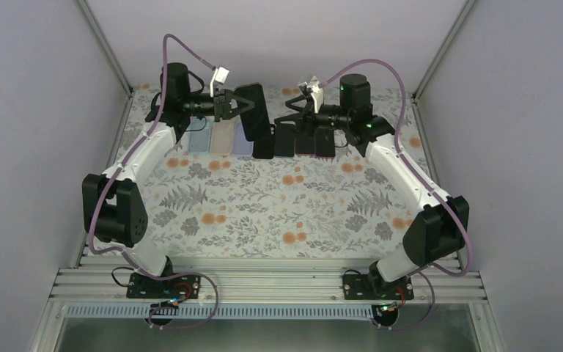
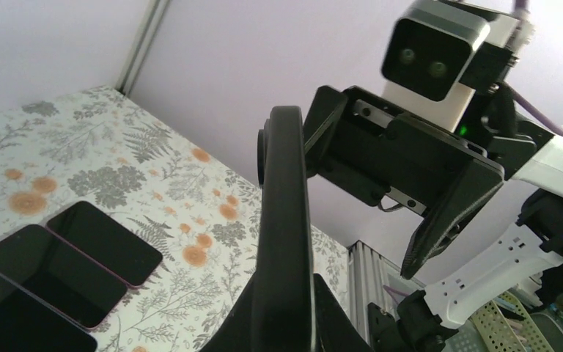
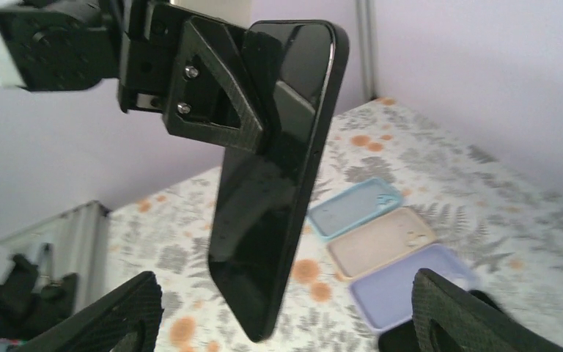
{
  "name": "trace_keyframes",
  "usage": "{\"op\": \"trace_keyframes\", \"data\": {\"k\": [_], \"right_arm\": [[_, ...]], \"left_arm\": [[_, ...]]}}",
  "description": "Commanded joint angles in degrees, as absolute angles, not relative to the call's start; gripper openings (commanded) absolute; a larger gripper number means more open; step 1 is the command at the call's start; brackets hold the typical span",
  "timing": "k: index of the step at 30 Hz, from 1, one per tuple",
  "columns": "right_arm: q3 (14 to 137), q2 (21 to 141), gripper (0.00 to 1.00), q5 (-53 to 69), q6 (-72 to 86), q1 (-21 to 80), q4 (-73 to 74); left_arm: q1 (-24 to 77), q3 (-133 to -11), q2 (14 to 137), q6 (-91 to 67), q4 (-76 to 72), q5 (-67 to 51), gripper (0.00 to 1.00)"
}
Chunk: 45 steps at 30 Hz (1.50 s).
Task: Take the phone out of the phone case
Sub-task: Place the phone at the center of the board.
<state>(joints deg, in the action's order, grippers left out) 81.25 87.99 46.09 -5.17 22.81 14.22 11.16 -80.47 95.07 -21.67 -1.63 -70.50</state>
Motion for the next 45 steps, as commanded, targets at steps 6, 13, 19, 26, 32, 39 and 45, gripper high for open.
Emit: {"op": "trace_keyframes", "data": {"k": [6,13,19,26,32,39,45], "right_arm": [[79.2,90.2,0.72,61.0,8.4,22.3,5.5],[80.2,92.3,0.58,61.9,10.6,22.4,4.4],[80.0,92.7,0.38,63.7,12.3,22.8,2.9],[80.7,92.7,0.07,65.5,12.5,22.9,3.4],[81.2,91.7,0.04,64.8,11.7,21.0,4.9],[79.9,89.5,0.04,62.3,7.9,17.1,8.7],[79.0,89.7,0.04,61.7,3.7,9.6,15.4]], "left_arm": [[13.7,-81.5,92.4,-22.7,-8.8,-73.2,0.02],[15.9,-82.5,92.6,-22.3,-9.1,-73.6,0.02],[16.5,-82.7,92.8,-22.7,-9.7,-73.2,0.02],[16.9,-82.7,92.7,-22.2,-8.9,-72.1,0.04],[16.9,-83.4,92.4,-19.9,-5.6,-70.6,0.51],[16.8,-85.4,92.5,-14.9,1.4,-66.5,1.00],[16.8,-87.3,93.0,-9.8,7.6,-61.0,1.00]]}}
